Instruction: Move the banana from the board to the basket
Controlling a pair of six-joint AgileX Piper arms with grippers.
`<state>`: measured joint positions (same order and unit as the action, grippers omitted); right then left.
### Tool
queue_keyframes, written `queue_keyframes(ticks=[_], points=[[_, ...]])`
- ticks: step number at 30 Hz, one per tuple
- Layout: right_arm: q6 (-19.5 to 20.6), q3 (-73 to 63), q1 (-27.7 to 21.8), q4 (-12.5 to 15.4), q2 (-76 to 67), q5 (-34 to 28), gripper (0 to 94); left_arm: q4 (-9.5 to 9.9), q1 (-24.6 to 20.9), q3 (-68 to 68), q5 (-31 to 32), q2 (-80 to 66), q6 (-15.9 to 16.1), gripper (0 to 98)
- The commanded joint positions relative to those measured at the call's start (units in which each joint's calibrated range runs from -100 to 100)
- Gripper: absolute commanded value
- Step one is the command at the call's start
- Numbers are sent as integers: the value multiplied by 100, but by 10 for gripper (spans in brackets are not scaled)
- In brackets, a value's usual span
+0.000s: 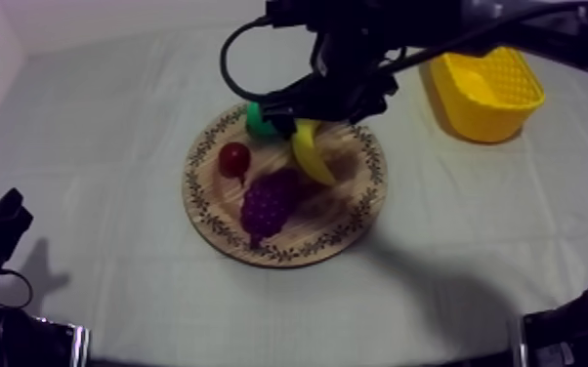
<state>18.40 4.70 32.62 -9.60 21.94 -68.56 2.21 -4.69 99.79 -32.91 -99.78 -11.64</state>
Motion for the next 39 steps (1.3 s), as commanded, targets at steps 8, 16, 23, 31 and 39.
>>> queue_keyframes(ticks=[8, 16, 23, 31, 39], points=[[-44, -737, -168, -17, 1044, 236, 594, -3, 2, -1, 0, -5, -1, 1], [-41, -1106, -204, -67, 1665, 430, 545, -3, 2, -1, 0, -5, 0, 1], [-7, -1182, -194, -114, 1994, 569, 514, -3, 2, -1, 0, -5, -1, 1], [-4, -1218, -184, -186, 2229, 703, 245, -3, 2, -1, 0, -5, -1, 1], [147, -840, -209, -408, 1760, 868, 141, -3, 2, -1, 0, -5, -1, 1]])
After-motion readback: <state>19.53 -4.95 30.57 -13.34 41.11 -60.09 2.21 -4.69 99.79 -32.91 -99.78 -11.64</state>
